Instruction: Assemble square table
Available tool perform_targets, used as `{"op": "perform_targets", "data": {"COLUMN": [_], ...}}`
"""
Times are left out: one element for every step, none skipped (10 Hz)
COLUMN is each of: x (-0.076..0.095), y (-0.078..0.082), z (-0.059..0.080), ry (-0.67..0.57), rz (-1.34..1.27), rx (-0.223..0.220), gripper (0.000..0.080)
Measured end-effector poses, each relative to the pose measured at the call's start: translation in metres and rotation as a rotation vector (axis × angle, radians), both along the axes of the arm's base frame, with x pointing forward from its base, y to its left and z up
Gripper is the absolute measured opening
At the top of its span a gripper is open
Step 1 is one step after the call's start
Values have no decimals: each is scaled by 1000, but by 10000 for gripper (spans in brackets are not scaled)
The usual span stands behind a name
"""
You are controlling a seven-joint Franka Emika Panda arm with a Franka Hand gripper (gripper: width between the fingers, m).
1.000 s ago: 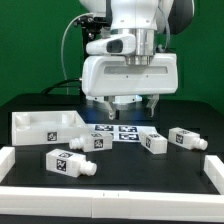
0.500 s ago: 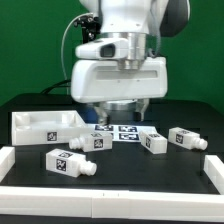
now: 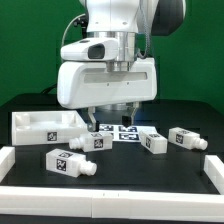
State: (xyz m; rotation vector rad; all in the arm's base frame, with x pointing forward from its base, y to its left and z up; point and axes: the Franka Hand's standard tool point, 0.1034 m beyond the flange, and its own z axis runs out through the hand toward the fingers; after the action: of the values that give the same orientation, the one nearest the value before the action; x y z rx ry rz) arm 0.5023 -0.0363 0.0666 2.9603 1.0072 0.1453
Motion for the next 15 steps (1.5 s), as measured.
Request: {"op": "perform_targets", "data": {"x": [0,9,24,33,39,37,35,31,26,24,25,25,25,25,24], "y": [-2,-17,-30,-38,-49,-55,-63,-68,-73,-73,-73,-73,-73,-73,-76], "z": [-1,-7,-10,-15,-23,-31,-39,-47,-54,-56,-56,-56,-56,-56,-56], "ry": [2,9,8,3,3,5,16,27,39,44,44,44,44,44,39], "rz": [9,76,94,113,131,132,139,140,134,133,133,133,133,133,180], "rx": [-1,-11,-15,-19,-22,-23,-22,-20,-16,-15,-15,-15,-15,-15,-21], "gripper": [648,648,648,648,648,648,648,648,648,648,629,629,406,277,281]}}
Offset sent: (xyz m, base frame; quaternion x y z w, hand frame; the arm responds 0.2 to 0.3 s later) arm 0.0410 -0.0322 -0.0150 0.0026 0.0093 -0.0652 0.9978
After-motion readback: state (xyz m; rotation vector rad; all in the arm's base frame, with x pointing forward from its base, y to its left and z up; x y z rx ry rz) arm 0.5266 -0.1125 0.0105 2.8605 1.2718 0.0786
